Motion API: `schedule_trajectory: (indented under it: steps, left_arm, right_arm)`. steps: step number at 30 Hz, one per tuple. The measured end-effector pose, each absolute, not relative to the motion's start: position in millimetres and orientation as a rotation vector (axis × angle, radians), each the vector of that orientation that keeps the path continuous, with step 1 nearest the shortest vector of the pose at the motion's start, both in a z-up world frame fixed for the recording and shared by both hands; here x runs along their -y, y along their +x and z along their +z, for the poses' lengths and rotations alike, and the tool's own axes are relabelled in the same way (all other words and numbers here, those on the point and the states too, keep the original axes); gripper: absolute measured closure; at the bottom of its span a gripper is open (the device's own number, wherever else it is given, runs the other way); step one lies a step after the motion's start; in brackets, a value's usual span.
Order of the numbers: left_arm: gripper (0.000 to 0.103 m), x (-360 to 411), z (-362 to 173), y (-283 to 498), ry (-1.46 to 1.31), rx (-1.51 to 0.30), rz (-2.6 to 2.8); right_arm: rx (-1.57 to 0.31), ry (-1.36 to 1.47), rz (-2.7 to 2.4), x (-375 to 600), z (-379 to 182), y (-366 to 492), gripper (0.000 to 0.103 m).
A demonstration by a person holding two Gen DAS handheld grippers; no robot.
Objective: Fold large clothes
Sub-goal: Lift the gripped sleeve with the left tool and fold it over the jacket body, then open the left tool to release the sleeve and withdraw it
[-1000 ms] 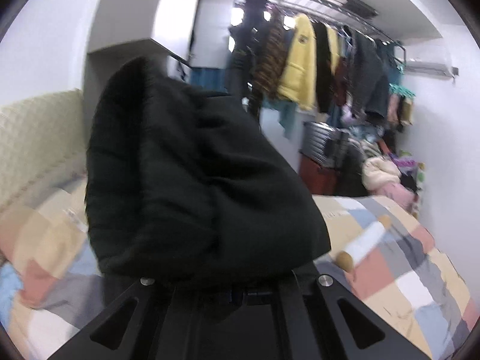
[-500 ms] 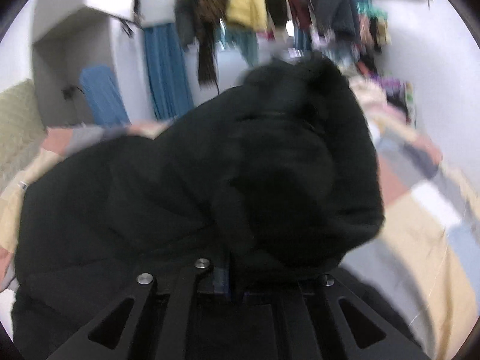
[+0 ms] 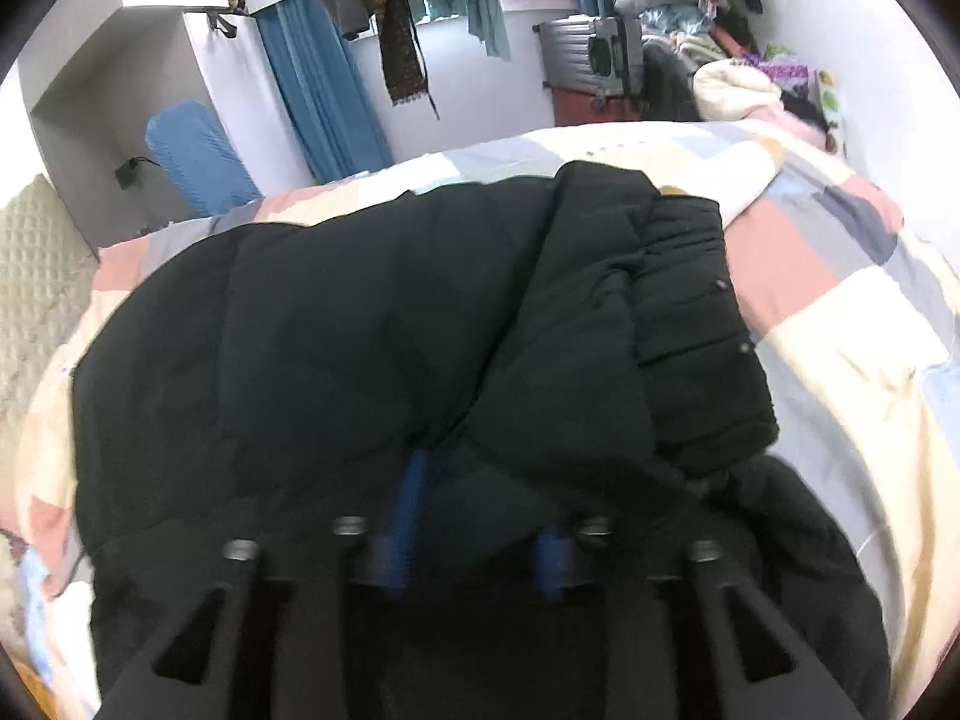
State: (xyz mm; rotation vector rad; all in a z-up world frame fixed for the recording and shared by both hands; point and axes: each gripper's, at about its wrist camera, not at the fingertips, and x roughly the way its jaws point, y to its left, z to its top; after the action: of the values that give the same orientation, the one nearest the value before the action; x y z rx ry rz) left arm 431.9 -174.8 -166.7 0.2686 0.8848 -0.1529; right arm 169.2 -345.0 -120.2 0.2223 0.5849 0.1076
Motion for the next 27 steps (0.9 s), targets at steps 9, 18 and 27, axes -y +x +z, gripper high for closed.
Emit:
schedule_trajectory:
  steps: [9, 18, 27]
  left_arm:
    - [0.036, 136.5, -102.1, 351.5, 0.163, -0.765, -0.141]
    - [0.036, 96.2, -51.3, 296.1, 0.049, -0.672, -0.144]
    - [0.036, 70.7, -46.8, 243.9, -0.020, -0.619, -0.096]
  right_arm:
    - [-0.564, 0.191, 0.121, 336.0, -113.2, 159.6, 0.000]
    - [-0.557, 0.188, 0.164, 325.6, -109.1, 149.7, 0.000]
    - [-0.519, 0.170, 0.225, 303.5, -94.8, 124.1, 0.000]
